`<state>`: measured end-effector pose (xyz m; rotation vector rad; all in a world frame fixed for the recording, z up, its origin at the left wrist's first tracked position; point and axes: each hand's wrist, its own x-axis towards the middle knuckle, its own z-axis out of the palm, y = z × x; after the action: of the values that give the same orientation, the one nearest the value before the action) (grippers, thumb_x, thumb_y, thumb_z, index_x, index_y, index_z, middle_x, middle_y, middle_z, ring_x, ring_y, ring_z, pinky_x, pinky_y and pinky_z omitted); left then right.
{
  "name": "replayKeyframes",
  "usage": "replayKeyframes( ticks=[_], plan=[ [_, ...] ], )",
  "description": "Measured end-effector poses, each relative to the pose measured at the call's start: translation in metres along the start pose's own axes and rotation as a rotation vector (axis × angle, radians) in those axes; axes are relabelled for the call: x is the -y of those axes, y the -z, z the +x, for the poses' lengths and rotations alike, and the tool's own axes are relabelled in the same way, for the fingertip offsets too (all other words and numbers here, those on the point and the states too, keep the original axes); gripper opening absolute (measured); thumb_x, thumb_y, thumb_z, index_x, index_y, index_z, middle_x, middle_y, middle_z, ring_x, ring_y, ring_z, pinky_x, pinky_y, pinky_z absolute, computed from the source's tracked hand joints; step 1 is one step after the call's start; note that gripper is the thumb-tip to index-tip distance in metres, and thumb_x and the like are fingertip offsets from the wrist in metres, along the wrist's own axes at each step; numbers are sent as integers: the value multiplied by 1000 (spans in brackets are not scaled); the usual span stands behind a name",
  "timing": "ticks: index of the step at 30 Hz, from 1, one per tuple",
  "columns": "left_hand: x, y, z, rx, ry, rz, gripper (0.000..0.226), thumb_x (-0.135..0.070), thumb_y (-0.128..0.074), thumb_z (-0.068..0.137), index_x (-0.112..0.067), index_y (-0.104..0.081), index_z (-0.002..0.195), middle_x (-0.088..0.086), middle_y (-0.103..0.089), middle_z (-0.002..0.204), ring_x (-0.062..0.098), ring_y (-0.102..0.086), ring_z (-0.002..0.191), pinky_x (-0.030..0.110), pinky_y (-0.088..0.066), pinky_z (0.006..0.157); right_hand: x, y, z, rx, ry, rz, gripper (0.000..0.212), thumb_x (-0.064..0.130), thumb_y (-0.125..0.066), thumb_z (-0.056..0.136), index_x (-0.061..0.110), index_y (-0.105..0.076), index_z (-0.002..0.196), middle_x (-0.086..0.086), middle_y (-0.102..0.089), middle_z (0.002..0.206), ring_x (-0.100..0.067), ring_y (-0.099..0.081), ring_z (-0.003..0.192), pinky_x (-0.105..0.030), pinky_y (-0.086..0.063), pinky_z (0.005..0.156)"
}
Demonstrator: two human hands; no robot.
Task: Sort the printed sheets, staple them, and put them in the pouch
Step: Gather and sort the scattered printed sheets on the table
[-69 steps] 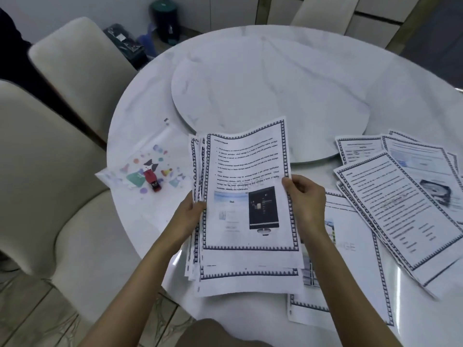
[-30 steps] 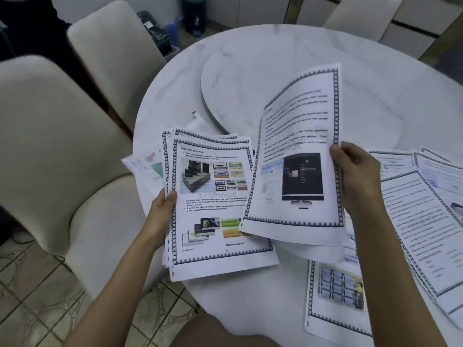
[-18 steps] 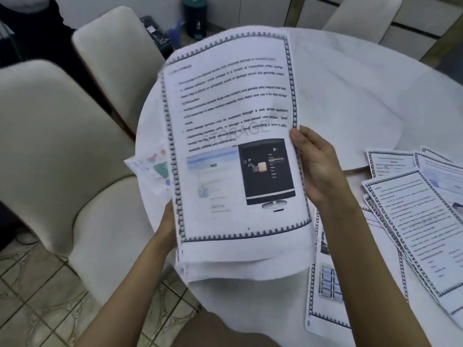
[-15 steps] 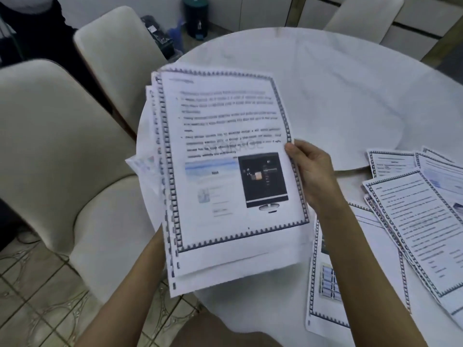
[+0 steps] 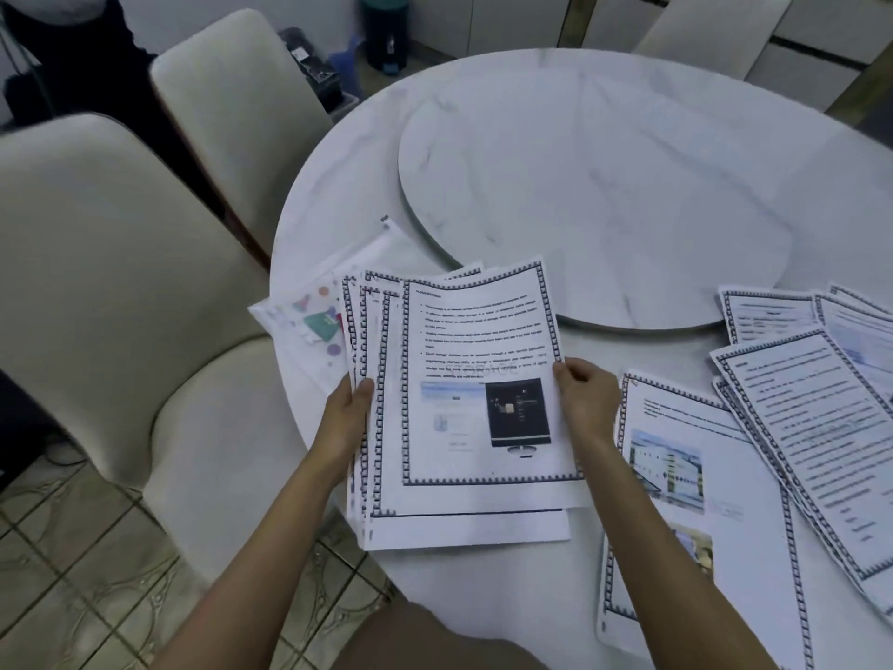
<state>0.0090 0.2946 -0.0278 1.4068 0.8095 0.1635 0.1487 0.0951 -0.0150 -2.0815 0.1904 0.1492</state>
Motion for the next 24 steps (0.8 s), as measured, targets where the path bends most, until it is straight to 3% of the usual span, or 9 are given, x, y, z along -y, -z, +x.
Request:
replayKeyframes(
  ticks=[2, 8, 13, 16, 21, 24],
  plan=[
    [-3, 4, -1, -6, -21, 10, 30, -18, -34, 100, -15, -48, 127, 4, -60, 116, 20, -59, 102, 26, -49, 80, 1, 8, 6, -49, 3, 10, 20, 12, -53, 91, 3, -69, 101, -4, -66, 91, -13, -55, 81, -18, -39, 73],
    [-2, 23, 1, -49, -56, 32, 30, -15, -37, 99, -13, -51, 126, 5, -61, 115, 22, -59, 104, 36, -47, 93, -9, 32, 27, -205, -25, 23, 21, 12, -53, 91, -1, -67, 102, -14, -67, 97, -17, -53, 82, -22, -39, 75],
    [0, 27, -1, -52, -47, 21, 28, -23, -42, 98, -16, -52, 123, -10, -63, 100, 4, -60, 90, 22, -48, 77, -22, 49, 31, -238, -79, 37, 23, 13, -54, 92, -1, -65, 105, -17, -66, 104, -19, -53, 84, -24, -41, 79],
    [0, 24, 0, -50, -61, 111, 32, -19, -51, 94, -15, -51, 125, -3, -60, 109, 11, -59, 92, 19, -45, 73, -25, 50, 29, -229, -82, 36, 21, 14, -54, 91, 0, -65, 103, -18, -67, 104, -19, -53, 84, -27, -42, 80],
    [-13, 36, -4, -114, -95, 122, 30, -15, -52, 93, -13, -54, 122, 3, -61, 112, 18, -60, 95, 33, -48, 85, -29, 49, 25, -204, -79, 44, 21, 13, -55, 91, -1, -65, 104, -16, -66, 106, -19, -53, 87, -25, -41, 84],
    [-25, 55, -10, -192, -147, 16, 21, -16, -52, 93, -14, -56, 114, 4, -65, 100, 7, -66, 75, 24, -55, 65, -29, 45, 22, -187, -76, 35, 20, 12, -55, 91, -2, -65, 101, -20, -66, 105, -24, -55, 85, -27, -42, 80]
  ],
)
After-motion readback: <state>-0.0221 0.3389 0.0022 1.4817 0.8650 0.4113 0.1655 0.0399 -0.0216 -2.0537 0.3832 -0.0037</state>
